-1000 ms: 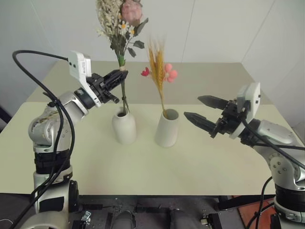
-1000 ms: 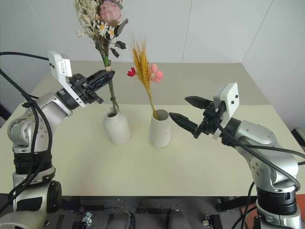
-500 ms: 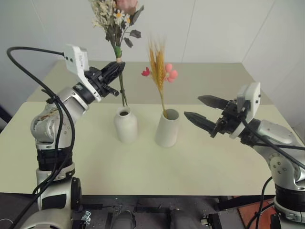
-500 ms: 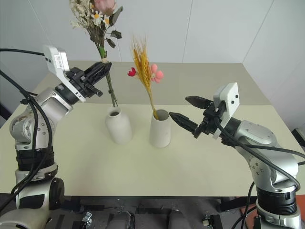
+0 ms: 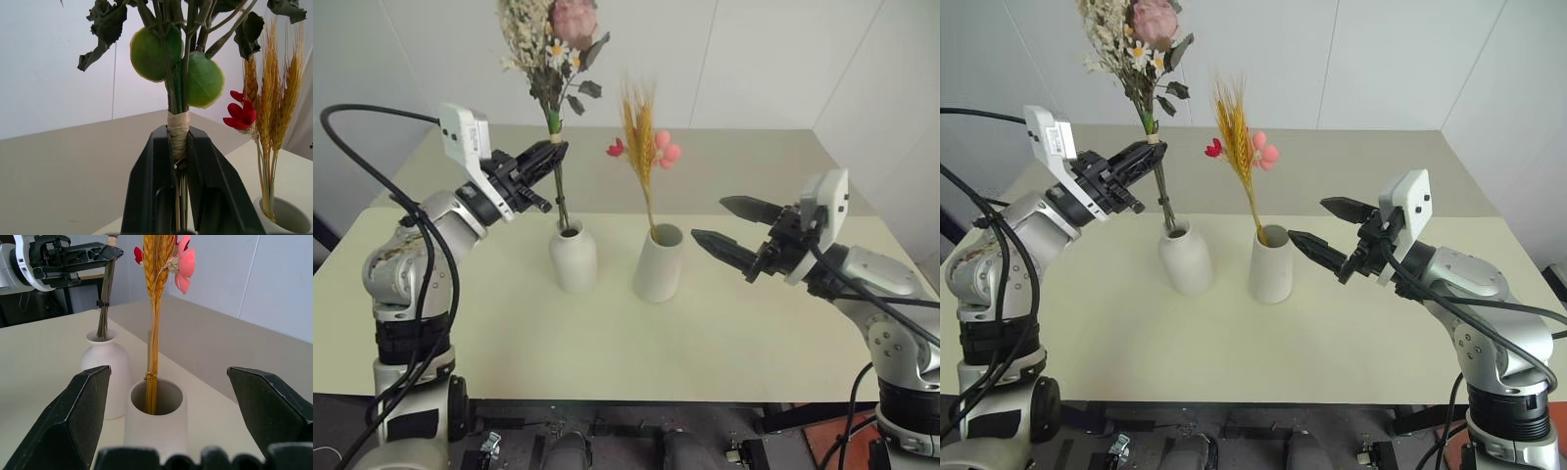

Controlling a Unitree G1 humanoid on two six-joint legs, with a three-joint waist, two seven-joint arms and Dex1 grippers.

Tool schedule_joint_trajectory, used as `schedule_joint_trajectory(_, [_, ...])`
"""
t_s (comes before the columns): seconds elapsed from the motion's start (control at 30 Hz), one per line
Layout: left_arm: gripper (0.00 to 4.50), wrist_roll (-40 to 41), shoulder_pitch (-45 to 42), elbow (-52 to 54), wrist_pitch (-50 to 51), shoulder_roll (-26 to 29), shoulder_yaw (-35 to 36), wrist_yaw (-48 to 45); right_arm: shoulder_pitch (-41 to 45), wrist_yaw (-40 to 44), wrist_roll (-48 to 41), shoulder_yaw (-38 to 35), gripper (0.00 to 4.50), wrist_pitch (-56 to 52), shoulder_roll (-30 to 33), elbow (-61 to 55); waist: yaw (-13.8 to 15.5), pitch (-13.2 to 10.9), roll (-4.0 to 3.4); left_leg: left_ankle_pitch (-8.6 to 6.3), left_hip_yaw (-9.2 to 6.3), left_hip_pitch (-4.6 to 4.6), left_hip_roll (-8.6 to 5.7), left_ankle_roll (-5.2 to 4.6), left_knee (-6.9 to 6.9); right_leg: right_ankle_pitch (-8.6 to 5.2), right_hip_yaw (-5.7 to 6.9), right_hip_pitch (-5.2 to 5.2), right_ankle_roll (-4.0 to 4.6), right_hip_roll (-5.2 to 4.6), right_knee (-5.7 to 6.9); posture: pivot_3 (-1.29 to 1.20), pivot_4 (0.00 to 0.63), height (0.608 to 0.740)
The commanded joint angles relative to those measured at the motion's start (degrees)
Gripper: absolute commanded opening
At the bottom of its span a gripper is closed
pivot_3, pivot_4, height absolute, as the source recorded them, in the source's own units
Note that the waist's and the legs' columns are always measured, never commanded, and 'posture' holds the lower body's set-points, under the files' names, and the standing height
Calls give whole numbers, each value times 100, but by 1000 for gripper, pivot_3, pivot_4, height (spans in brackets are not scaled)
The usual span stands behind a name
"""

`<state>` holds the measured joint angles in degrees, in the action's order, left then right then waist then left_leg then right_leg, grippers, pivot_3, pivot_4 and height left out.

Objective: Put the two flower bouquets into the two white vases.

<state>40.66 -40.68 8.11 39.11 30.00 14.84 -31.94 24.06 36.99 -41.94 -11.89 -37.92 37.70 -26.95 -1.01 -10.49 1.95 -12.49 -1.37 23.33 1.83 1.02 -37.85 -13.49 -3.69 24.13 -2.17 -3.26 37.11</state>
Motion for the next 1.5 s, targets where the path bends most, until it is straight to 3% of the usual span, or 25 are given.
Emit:
schedule_joint_trajectory(0.03, [108,-39,56,172,-74,-66,-48,80,55,-11,-148,-149,4500,18,37,-142,1,0,0,0,0,1,0,0,0,0,0,0,0,0,0,0,150,740])
schedule_joint_trajectory(0.23, [108,-126,334,257,15,-49,-249,54,18,-29,-141,-143,4500,15,29,-167,-7,0,0,0,0,2,1,0,0,0,0,2,0,0,0,0,150,740])
schedule_joint_trajectory(0.47, [2348,611,1191,864,625,761,449,-444,-86,-22,-146,-157,4500,-7,69,-229,-89,0,0,0,0,1,3,0,1,0,-1,3,0,2,1,0,150,740])
schedule_joint_trajectory(0.67, [4322,1112,3328,2008,639,1480,1526,-1319,-153,45,-134,-212,4500,13,135,-218,-158,0,-1,-1,2,-4,7,0,6,-3,-6,5,3,1,1,0,150,740])
schedule_joint_trajectory(0.7, [4442,1116,3558,2105,587,1550,1634,-1407,-161,68,-124,-206,4500,19,153,-197,-136,0,-1,0,2,-5,7,0,6,-3,-5,5,3,1,3,0,150,740])
schedule_joint_trajectory(0.83, [4442,828,4247,2258,166,1920,1882,-2068,-146,264,-68,-183,4500,30,291,-15,-60,2,1,1,4,-15,7,1,2,-4,1,-9,6,2,0,0,150,740])
schedule_joint_trajectory(1.0, [4442,664,4230,1932,-270,2249,1941,-2541,-164,698,26,-252,4500,94,650,357,-14,1,1,1,5,-14,11,1,2,-8,0,-6,13,6,-2,0,150,740])
schedule_joint_trajectory(1.5, [4442,831,4063,1977,-287,2242,1791,-2553,-644,1144,-120,-774,4500,-61,1343,368,-13,1,1,0,6,-8,12,1,3,-9,-1,-1,11,6,-2,0,150,740])
